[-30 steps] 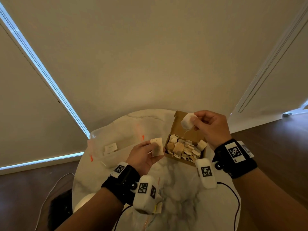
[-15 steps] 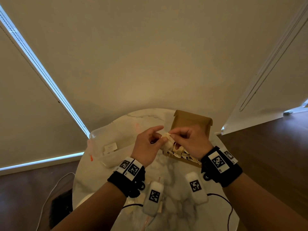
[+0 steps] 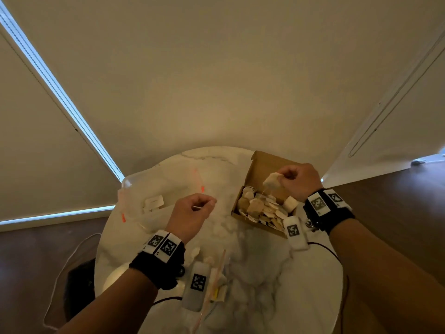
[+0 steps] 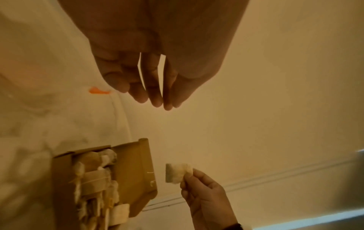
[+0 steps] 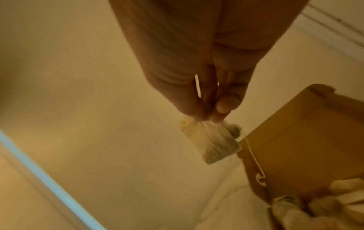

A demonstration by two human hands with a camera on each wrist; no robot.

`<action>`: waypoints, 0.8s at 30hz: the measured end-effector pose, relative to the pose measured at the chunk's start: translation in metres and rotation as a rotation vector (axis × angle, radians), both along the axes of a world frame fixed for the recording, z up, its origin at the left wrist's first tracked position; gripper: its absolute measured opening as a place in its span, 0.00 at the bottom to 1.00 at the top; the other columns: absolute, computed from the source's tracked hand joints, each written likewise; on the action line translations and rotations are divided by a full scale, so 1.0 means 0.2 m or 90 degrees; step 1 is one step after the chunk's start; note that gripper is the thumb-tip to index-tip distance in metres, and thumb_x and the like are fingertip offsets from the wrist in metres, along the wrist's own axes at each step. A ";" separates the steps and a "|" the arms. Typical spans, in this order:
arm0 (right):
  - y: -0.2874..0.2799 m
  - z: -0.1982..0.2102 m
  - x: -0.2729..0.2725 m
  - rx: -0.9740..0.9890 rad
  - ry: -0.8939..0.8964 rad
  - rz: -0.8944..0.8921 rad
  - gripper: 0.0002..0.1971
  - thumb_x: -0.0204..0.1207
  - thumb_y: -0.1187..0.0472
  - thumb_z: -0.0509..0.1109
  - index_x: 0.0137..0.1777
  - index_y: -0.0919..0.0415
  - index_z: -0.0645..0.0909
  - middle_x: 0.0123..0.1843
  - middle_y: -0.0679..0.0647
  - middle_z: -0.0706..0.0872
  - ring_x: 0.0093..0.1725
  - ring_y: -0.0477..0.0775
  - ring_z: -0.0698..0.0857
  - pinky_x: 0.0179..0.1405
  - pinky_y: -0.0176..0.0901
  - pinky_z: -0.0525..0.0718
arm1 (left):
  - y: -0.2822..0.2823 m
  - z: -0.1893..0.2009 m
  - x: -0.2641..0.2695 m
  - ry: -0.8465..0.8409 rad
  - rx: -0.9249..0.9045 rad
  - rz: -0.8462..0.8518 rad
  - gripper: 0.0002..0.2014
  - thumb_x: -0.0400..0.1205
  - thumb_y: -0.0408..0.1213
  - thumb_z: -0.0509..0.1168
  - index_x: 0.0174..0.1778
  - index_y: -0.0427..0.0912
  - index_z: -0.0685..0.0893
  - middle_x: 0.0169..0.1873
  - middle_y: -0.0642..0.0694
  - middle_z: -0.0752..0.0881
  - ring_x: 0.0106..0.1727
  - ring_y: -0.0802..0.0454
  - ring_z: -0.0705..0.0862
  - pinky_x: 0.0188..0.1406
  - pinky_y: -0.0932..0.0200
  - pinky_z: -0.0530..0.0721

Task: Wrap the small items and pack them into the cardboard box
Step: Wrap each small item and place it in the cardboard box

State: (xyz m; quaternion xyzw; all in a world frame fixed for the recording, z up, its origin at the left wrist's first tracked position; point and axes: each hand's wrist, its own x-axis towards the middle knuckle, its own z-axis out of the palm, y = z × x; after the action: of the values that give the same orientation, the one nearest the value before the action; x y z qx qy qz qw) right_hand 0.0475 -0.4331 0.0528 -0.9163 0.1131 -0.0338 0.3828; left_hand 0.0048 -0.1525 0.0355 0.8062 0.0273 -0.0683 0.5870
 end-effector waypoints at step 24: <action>0.09 -0.56 -0.47 -0.133 0.174 0.223 0.07 0.75 0.63 0.71 0.49 0.61 0.89 0.49 0.57 0.90 0.52 0.57 0.86 0.50 0.40 0.79 | 0.57 -0.29 -0.36 0.057 0.317 -0.032 0.10 0.78 0.35 0.72 0.38 0.59 0.87 0.40 0.55 0.89 0.40 0.58 0.86 0.47 0.57 0.83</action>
State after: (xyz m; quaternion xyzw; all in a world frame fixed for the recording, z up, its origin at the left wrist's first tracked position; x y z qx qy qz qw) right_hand -0.0473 -0.4152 -0.0582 -0.9526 -0.0007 0.1459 0.2668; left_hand -0.0664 -0.0391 -0.0234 0.9225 0.0494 -0.1094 0.3668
